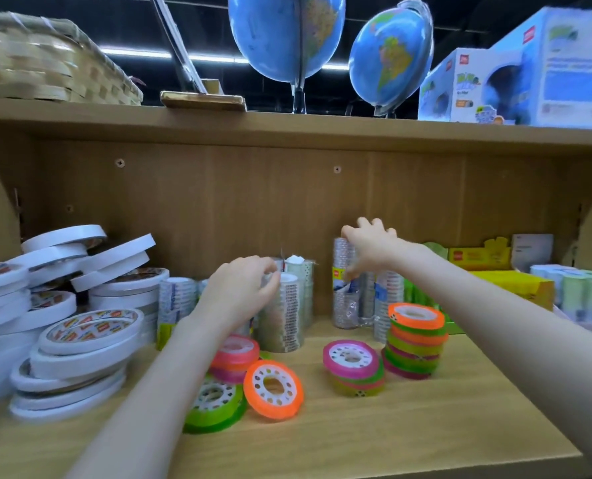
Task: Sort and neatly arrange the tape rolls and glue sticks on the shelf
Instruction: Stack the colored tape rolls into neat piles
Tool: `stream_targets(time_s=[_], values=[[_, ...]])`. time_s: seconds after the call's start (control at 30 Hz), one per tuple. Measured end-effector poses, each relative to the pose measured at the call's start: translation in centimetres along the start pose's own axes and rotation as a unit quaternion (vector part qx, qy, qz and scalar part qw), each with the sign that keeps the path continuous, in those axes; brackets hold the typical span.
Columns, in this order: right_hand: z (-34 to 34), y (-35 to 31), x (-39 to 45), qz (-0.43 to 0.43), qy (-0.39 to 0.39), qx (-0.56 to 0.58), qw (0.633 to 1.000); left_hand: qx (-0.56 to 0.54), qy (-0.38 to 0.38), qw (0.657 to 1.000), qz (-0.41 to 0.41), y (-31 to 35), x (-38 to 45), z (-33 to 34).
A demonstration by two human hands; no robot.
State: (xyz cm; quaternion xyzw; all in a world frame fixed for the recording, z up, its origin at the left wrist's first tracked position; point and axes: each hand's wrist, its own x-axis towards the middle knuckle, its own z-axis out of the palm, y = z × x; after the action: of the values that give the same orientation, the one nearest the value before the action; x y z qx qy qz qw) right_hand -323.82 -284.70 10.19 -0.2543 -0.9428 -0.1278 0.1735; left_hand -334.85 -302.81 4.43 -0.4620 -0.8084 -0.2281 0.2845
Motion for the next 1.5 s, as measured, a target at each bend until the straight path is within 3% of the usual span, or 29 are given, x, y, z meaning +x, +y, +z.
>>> stream_targets(time_s=[0.2, 0.3, 0.43, 0.6, 0.67, 0.93, 1.13, 1.37, 1.5], values=[[0.4, -0.7, 0.3, 0.007, 0.046, -0.098, 0.994, -0.057, 0.120, 0.991, -0.030, -0.6, 0.0, -0.7], [-0.2, -0.9, 0.4, -0.007, 0.035, -0.082, 0.996, -0.064, 0.090, 0.993, -0.042, -0.8, -0.2, -0.7], [-2.3, 0.8, -0.6, 0.017, 0.043, 0.022, 0.999, -0.084, 0.072, 0.993, -0.040, -0.8, -0.4, -0.6], [-3.1, 2.5, -3.2, 0.038, -0.122, -0.017, 0.992, -0.089, 0.086, 0.991, -0.055, -0.6, -0.3, -0.7], [-2.3, 2.6, -3.4, 0.035, -0.144, 0.013, 0.989, -0.091, 0.069, 0.991, -0.068, -1.0, -0.3, -0.7], [-0.6, 2.5, -3.1, 0.012, -0.062, 0.094, 0.994, -0.135, 0.033, 0.984, -0.111, -1.5, -0.5, -1.2], [-1.6, 0.3, -3.6, -0.048, -0.053, 0.287, 0.955, -0.177, 0.050, 0.975, -0.124, -1.8, -0.3, -1.7], [-4.3, -1.5, -3.6, -0.125, -0.110, 0.173, 0.971, -0.219, 0.075, 0.959, -0.162, -3.1, -0.2, -2.0], [-6.6, -2.2, -1.9, -0.153, -0.081, 0.259, 0.950, -0.228, 0.063, 0.958, -0.159, -3.3, -0.2, -2.0]])
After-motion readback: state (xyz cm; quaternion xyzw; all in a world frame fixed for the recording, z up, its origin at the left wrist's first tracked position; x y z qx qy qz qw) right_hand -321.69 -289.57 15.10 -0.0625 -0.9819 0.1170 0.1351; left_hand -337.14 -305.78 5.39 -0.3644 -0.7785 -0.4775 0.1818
